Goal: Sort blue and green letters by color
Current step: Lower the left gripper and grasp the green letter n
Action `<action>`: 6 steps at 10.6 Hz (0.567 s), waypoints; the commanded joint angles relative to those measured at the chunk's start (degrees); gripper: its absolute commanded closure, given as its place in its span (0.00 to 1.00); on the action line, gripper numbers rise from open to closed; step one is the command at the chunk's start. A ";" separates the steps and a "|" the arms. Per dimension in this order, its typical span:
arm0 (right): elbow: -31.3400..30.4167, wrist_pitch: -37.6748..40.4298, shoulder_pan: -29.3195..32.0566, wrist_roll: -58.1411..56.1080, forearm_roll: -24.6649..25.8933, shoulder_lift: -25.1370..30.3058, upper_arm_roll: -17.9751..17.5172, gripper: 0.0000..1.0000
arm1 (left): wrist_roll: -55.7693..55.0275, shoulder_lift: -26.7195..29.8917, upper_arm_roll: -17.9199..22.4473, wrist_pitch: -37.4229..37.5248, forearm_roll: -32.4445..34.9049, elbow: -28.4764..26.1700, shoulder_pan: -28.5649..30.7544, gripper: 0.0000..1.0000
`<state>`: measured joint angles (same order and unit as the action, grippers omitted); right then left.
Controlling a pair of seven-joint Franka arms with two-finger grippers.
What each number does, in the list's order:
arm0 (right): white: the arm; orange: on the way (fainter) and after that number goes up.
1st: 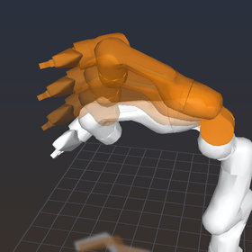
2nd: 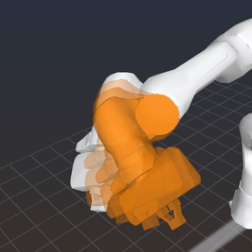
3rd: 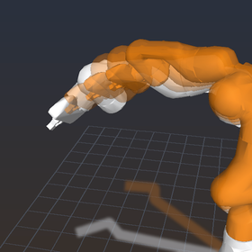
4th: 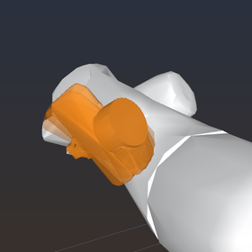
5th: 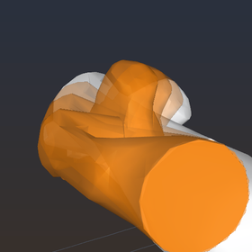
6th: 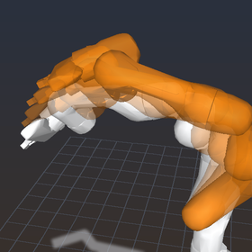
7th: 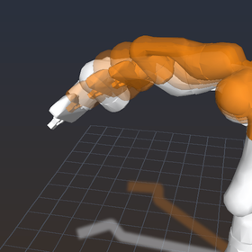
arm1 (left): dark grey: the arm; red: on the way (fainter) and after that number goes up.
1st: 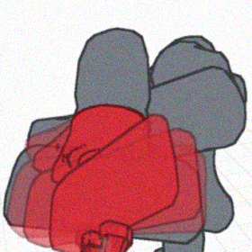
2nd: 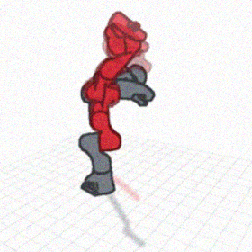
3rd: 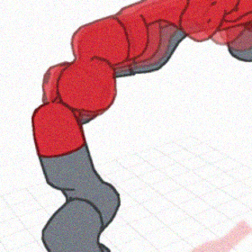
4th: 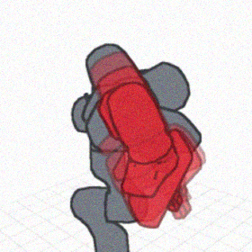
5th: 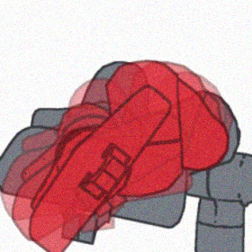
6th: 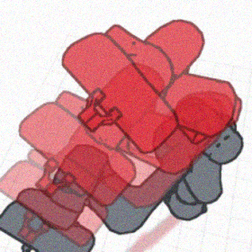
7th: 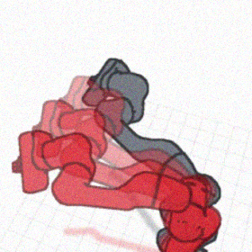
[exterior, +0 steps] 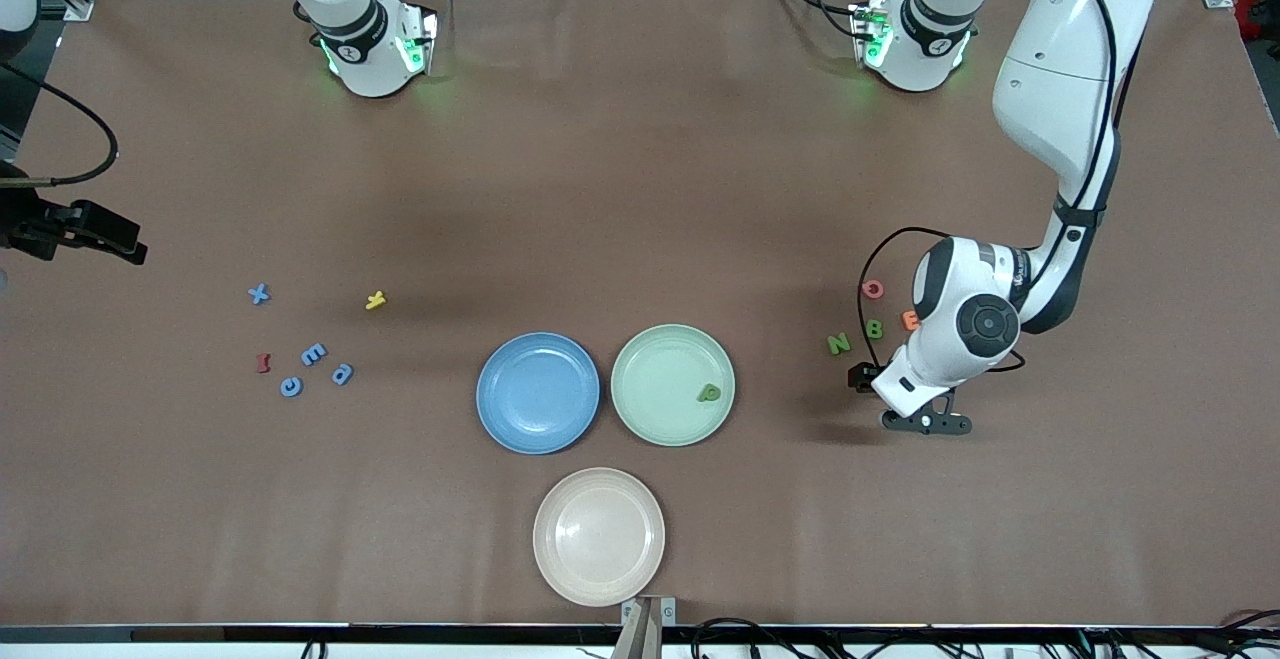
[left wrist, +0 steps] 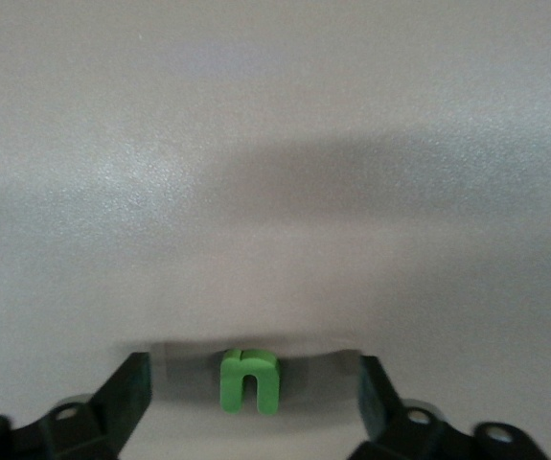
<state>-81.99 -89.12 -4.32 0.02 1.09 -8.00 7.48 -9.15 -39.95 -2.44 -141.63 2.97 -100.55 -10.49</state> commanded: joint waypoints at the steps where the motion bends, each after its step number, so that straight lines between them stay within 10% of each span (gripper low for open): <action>1: 0.16 1.40 0.19 0.51 0.32 0.79 -0.01 0.00 | -1.30 1.10 -0.11 -0.14 -1.04 -0.70 -0.14 1.00; 6: 0.34 2.20 0.19 0.33 0.23 0.97 -0.01 0.00 | -5.61 1.01 -0.72 -0.14 -0.95 -0.35 -0.58 1.00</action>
<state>-81.84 -87.90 -4.30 0.02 1.09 -7.73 7.58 -12.30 -39.45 -2.88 -141.65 2.93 -100.52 -10.70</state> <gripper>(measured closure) 0.000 0.736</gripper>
